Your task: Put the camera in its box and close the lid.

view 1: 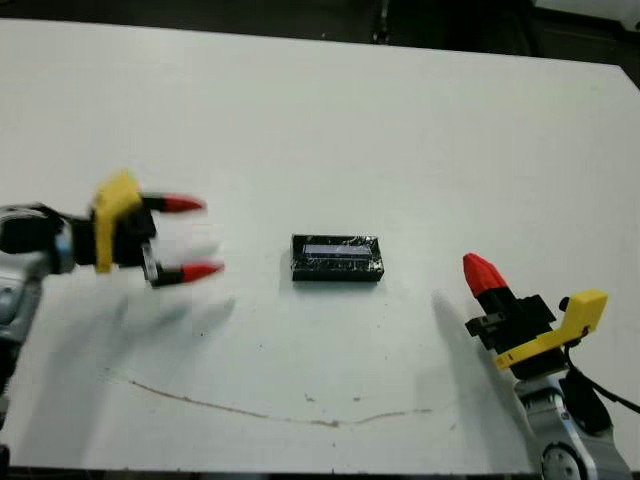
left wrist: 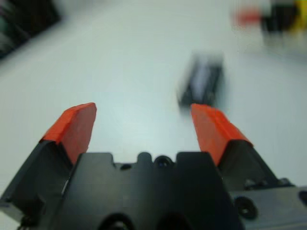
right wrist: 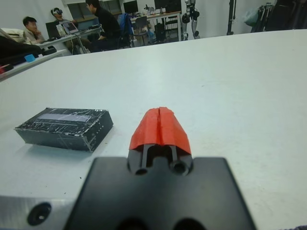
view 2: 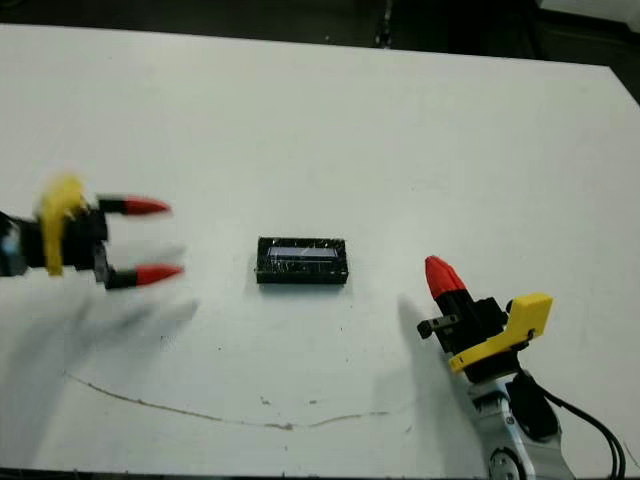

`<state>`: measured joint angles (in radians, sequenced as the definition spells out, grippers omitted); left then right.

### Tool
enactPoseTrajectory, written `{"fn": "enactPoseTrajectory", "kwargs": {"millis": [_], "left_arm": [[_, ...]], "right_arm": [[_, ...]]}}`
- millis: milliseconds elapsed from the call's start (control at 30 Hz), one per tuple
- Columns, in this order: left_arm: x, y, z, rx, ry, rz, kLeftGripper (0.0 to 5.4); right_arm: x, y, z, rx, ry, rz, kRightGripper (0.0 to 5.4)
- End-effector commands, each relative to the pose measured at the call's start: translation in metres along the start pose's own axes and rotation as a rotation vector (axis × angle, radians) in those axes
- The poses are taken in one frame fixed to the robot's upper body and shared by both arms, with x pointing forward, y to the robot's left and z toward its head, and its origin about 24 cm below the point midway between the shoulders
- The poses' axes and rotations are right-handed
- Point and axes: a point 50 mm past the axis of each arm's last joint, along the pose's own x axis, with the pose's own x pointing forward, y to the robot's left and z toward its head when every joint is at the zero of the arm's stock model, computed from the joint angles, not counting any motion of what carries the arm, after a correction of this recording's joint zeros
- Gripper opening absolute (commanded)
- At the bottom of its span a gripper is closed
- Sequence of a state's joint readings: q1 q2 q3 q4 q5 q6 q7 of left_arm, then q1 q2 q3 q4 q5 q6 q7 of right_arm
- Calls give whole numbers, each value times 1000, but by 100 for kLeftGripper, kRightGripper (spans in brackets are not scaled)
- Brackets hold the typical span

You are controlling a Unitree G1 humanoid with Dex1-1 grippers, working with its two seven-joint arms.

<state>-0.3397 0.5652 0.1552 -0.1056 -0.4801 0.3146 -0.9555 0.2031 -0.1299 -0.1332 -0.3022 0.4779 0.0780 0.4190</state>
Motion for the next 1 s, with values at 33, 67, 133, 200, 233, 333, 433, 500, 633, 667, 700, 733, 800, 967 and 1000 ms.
{"fn": "enactPoseTrajectory", "kwargs": {"millis": [33,67,133,200,233,333,433,500,633,667,700,733,800,967,1000], "left_arm": [[20,-23,13,-48,-157,79,441],[26,-28,16,-55,-184,81,421],[41,-40,19,-80,-206,78,390],[58,-51,19,-99,-202,87,361],[65,-55,19,-115,-197,93,345],[85,-65,12,-186,-165,119,298],[101,-72,4,-179,-74,169,252],[110,-77,-3,-187,-15,181,225],[124,-84,-18,-238,81,178,162],[126,-86,-22,-248,107,179,144],[128,-88,-25,-253,137,171,131],[130,-90,-29,-251,167,165,114],[132,-96,-38,-245,211,155,85],[132,-110,-59,-247,329,142,9],[131,-112,-63,-246,344,135,1]], "right_arm": [[-2,-3,-2,-7,13,-6,0],[-2,-3,-2,-5,13,-6,0],[-2,-3,-1,-5,15,-12,0],[-2,-4,0,-8,14,-11,0],[-2,-4,0,-10,13,-12,0],[-2,-4,1,-16,7,-18,0],[-1,-4,1,-10,3,-22,0],[-1,-3,1,-11,3,-22,0],[-1,-3,1,-8,4,-21,0],[-1,-3,1,-8,5,-22,0],[-1,-3,1,-10,5,-23,0],[-1,-3,1,-11,6,-26,0],[-2,-3,1,-10,14,-32,0],[-2,-3,1,-20,14,-31,0],[-2,-3,1,-20,9,-29,0]]}}
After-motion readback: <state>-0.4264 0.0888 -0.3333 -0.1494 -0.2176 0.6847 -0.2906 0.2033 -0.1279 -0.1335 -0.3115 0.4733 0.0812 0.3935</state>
